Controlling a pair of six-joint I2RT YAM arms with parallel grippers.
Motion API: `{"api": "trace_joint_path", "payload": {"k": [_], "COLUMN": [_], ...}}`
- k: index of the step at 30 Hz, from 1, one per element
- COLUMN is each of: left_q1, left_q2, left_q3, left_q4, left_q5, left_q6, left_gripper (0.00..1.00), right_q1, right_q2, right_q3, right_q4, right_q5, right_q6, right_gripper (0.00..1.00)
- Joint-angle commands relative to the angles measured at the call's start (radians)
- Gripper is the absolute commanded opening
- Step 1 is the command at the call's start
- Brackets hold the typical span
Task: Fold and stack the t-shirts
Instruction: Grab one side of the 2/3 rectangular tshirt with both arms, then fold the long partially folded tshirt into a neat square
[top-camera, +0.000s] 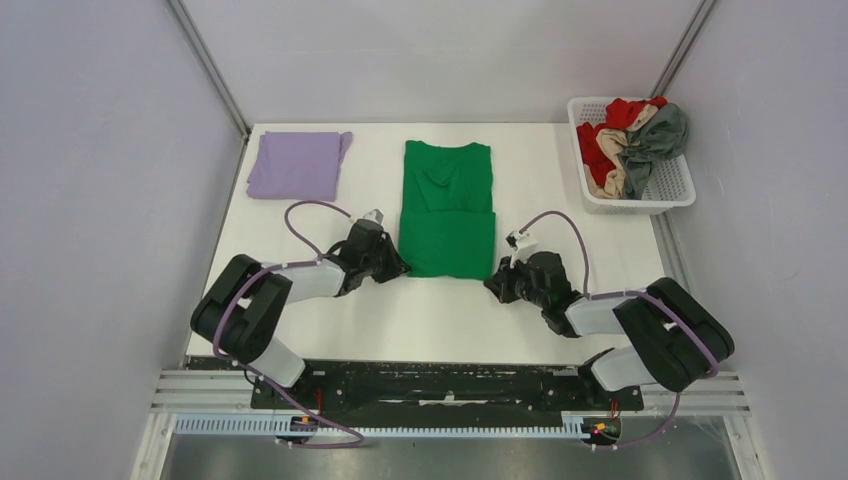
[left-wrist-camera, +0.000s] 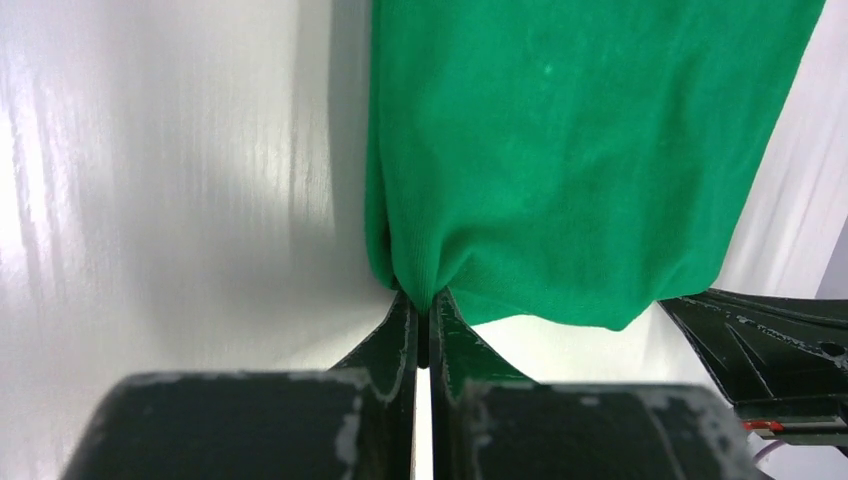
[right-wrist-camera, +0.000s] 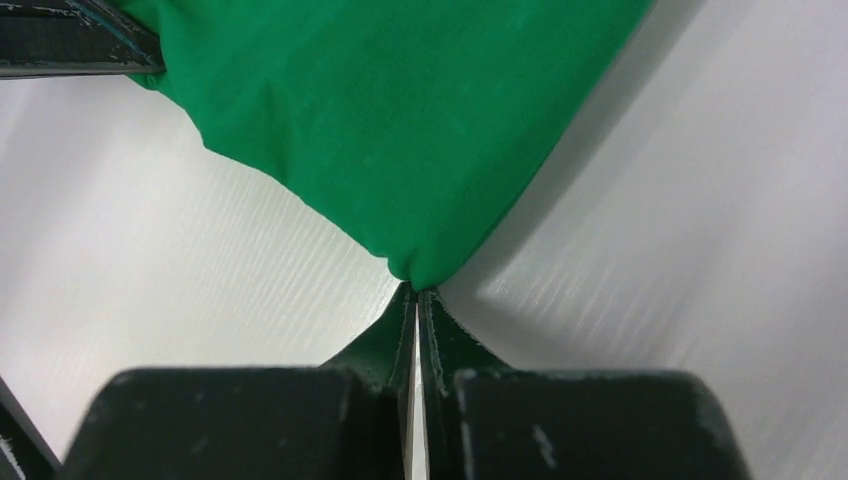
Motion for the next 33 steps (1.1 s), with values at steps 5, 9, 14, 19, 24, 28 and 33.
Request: {"api": "trace_joint_path", "payload": {"k": [5,9,14,19,24,28,33], "left_q1": [-0.057,-0.169,-0.293,-0.311,-0.310,-0.303,-0.222], "left_q2": [-0.219,-0.461,-0.775,-0.997,-0.990,-0.858,-0.661], "left_q3": [-0.135,-0.170,-0.166,-0.167,-0.101,-0.003,0.121], "left_q4": [-0.164,-0.361,-0.630,-0.701,-0.705,-0.637,-0.599], "left_q5": [-0.038,-0.113,-0.203,-0.157,-0.267,-0.327,-0.355], "left_q6": [-0.047,-0.089,-0.195,-0.252,-0.228,-0.137,-0.025], "left_gripper": [0.02,0.02,0.02,0.02,0.02,0.02,0.02], "right_q1": [0.079,0.179,0.279,0.288,0.287,0.263,0.161], "right_q2": [-0.211,-0.412,-0.680,-0.854,-0.833,-0.741,-0.624], "right_q3": [-0.082,-0.118,-0.156,-0.175,-0.109,-0.021,0.079], "right_q4": [-0.012,-0.172,-0.285,-0.306,-0.309,-0.317,-0.316], "right_q5": [-0.102,-0.102,-0.149,-0.134,0.028,0.137,0.170], "right_q6": [-0.016,-0.006,0.090,0.148,0.134,0.092,0.071], "right_gripper": [0.00,0.00,0.00,0.00,0.00,0.00,0.00]}}
